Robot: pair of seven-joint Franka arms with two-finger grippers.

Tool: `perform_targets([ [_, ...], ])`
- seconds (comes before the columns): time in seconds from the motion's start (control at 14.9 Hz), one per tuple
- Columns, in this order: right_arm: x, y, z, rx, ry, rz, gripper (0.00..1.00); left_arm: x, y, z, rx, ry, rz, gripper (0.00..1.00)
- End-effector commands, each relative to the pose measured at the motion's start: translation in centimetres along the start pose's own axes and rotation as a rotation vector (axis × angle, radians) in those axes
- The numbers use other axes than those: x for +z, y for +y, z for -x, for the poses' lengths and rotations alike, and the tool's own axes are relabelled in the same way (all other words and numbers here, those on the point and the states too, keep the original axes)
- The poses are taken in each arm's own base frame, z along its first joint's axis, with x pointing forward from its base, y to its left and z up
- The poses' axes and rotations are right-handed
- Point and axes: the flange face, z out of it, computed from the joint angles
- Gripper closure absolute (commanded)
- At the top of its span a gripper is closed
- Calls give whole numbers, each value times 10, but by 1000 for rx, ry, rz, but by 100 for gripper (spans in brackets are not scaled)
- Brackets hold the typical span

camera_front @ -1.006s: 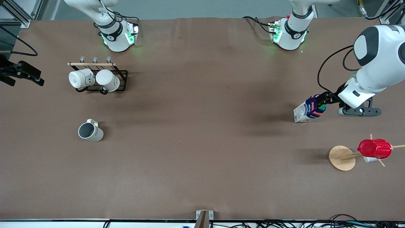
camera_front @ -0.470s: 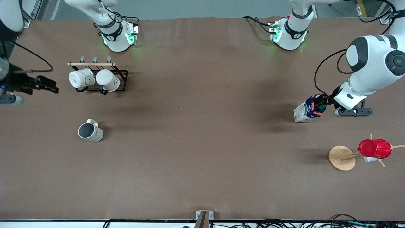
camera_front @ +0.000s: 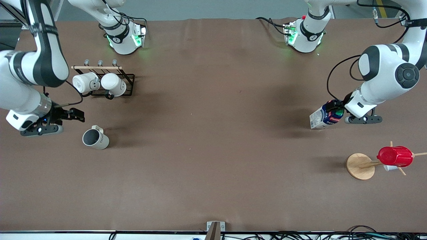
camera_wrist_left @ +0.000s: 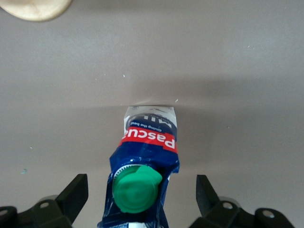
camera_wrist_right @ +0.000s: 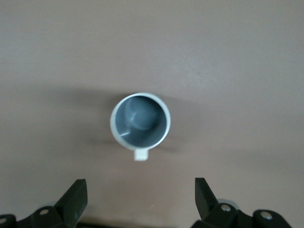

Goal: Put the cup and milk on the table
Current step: 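Grasp the white mug with the right gripper while the left gripper lifts carton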

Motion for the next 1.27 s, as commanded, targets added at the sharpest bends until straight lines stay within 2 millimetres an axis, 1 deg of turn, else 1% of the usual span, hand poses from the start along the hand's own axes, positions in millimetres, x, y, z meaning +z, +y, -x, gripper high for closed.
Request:
perform_targets([
  [0.0, 43, 18, -9, -23, 22, 1, 0, 9, -1, 0, -1, -2, 12, 0],
  [0.13, 67, 20, -14, -20, 30, 7, 0, 13, -2, -1, -1, -5, 11, 4],
  [0.2, 76, 20, -16, -21, 34, 10, 0, 13, -2, -3, -2, 3, 11, 8],
  [0.34, 95, 20, -18, -22, 34, 15, 1, 13, -2, -3, -2, 4, 11, 31],
  [0.4, 107, 18, -17, -25, 36, 16, 4, 14, -2, -2, -4, 3, 12, 45],
  [0.47, 115, 17, -17, -27, 53, 24, 9, 14, -4, -2, -9, 3, 12, 55],
  [0.54, 128, 16, -14, -27, 62, 29, 15, 11, -4, -2, -7, 4, 11, 63],
  [0.6, 134, 16, -14, -27, 78, 35, 23, 6, -5, -2, -11, 11, 13, 70],
  [0.67, 137, 16, -14, -28, 74, 34, 42, -4, -7, -1, -23, 17, 13, 73],
  [0.74, 137, 15, -13, -27, 68, 32, 64, -14, -6, -2, -29, 20, 14, 77],
  [0.8, 136, 14, -13, -33, 62, 30, 80, -28, -5, -3, -11, 24, 13, 78],
  [0.87, 135, 14, -13, -32, 57, 27, 90, -41, -1, -6, 3, 26, 12, 79],
  [0.94, 132, 16, -15, -28, 57, 26, 96, -55, 11, -9, 23, 30, 11, 79],
  [1.01, 132, 16, -15, -28, 51, 24, 97, -67, 26, -12, 50, 42, 10, 79],
  [1.07, 129, 14, -15, -26, 46, 20, 100, -78, 45, -14, 70, 61, 9, 79],
  [1.14, 121, 11, -16, -21, 34, 6, 100, -83, 67, -14, 100, 70, 9, 79],
  [1.21, 110, 8, -20, -15, 21, -14, 100, -88, 85, -14, 112, 80, 8, 79],
])
